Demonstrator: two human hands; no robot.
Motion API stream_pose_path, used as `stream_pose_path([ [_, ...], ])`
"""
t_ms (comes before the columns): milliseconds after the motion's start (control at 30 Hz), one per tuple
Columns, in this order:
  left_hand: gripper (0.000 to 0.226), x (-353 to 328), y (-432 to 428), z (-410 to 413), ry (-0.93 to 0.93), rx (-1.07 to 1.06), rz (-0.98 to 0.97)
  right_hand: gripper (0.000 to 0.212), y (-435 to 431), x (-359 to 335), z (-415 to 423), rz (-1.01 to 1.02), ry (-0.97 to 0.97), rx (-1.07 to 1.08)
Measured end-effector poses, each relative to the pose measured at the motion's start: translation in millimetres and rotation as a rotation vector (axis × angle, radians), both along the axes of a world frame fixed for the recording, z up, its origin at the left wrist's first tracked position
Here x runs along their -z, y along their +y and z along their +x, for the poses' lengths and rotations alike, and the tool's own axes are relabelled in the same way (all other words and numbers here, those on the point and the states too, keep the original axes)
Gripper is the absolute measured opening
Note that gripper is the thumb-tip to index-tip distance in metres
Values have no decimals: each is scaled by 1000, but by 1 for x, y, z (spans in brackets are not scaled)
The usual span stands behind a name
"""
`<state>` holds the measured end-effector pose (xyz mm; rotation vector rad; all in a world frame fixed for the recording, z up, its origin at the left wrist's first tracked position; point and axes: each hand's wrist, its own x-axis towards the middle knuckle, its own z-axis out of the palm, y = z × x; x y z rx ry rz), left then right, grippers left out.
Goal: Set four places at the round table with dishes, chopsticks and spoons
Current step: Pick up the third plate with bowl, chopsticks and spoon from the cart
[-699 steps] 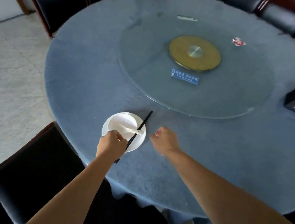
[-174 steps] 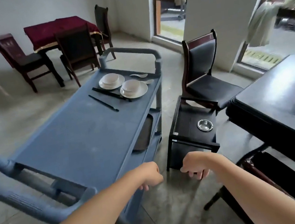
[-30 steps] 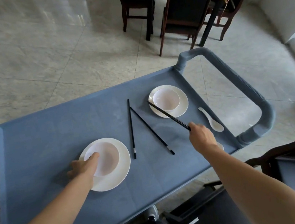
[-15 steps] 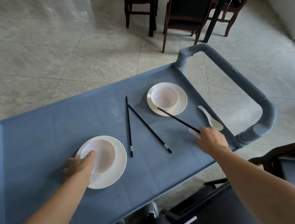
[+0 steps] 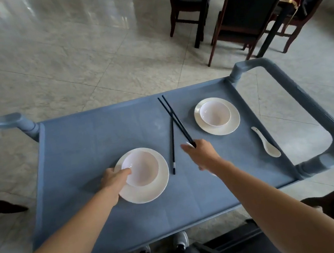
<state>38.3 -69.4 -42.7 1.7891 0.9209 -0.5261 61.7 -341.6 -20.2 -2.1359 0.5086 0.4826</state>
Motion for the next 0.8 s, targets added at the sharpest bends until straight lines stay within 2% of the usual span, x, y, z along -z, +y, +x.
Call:
stream_pose_path([
  [100,56,0,7,-4,-29,-9,-91,47,38,-2,0,10,72,-53],
  [267,40,4,7,-9,-59,-38,-163,85,77,8,9,-177,32,-240],
  [533,51,1,-9,-19,-10,-120,-92,61,84,36,25,-329,152,-511],
  [667,52,-27,10,-34,-23,-204,-98,47,109,11,34,-332,8,-555],
  [800,49,-75,70,-53,-187,-286,-49,42,178,-46,40,-186,-144,-641],
])
